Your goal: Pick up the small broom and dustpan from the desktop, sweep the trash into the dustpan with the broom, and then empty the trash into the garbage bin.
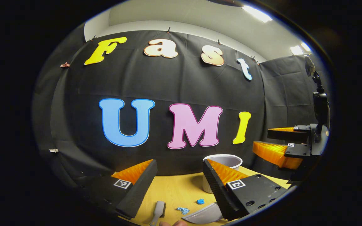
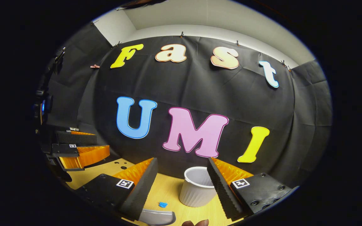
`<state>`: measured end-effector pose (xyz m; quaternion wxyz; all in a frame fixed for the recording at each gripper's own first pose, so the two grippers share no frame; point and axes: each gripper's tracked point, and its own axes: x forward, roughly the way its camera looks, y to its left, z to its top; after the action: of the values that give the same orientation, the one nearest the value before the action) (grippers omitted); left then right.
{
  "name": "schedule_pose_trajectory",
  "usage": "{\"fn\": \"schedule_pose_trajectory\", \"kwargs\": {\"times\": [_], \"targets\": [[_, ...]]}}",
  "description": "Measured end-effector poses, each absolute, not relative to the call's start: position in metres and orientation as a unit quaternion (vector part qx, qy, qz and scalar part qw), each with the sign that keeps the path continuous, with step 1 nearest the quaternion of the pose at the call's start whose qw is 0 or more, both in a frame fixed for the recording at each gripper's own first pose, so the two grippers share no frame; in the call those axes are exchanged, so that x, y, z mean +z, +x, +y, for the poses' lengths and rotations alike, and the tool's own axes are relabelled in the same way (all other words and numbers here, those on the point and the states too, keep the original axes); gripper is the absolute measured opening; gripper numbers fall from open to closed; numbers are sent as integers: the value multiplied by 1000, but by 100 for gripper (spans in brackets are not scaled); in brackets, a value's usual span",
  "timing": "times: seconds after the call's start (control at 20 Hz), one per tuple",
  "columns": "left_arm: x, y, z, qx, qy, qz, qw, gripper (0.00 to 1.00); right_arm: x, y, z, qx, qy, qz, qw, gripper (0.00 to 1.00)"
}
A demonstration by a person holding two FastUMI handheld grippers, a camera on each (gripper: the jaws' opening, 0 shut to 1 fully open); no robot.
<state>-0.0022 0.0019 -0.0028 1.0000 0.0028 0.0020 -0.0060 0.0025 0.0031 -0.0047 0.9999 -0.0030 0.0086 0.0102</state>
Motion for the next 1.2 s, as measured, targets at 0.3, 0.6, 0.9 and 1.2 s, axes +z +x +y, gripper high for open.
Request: {"fn": "schedule_pose_trajectory", "kwargs": {"times": [0.3,0.6,0.9,1.2], "targets": [[-9,-3,6,-3,4,8,1000,95,-33,0,14,41,1,62,997,97],[-33,-4,21,14,1,25,1000,95,-184,-63,48,143,-14,348,926,96],[-58,-7,35,38,-15,48,998,95,-306,-118,67,157,4,558,815,91],[-66,-16,55,70,-11,56,996,95,-391,-117,92,149,13,612,776,88]]}}
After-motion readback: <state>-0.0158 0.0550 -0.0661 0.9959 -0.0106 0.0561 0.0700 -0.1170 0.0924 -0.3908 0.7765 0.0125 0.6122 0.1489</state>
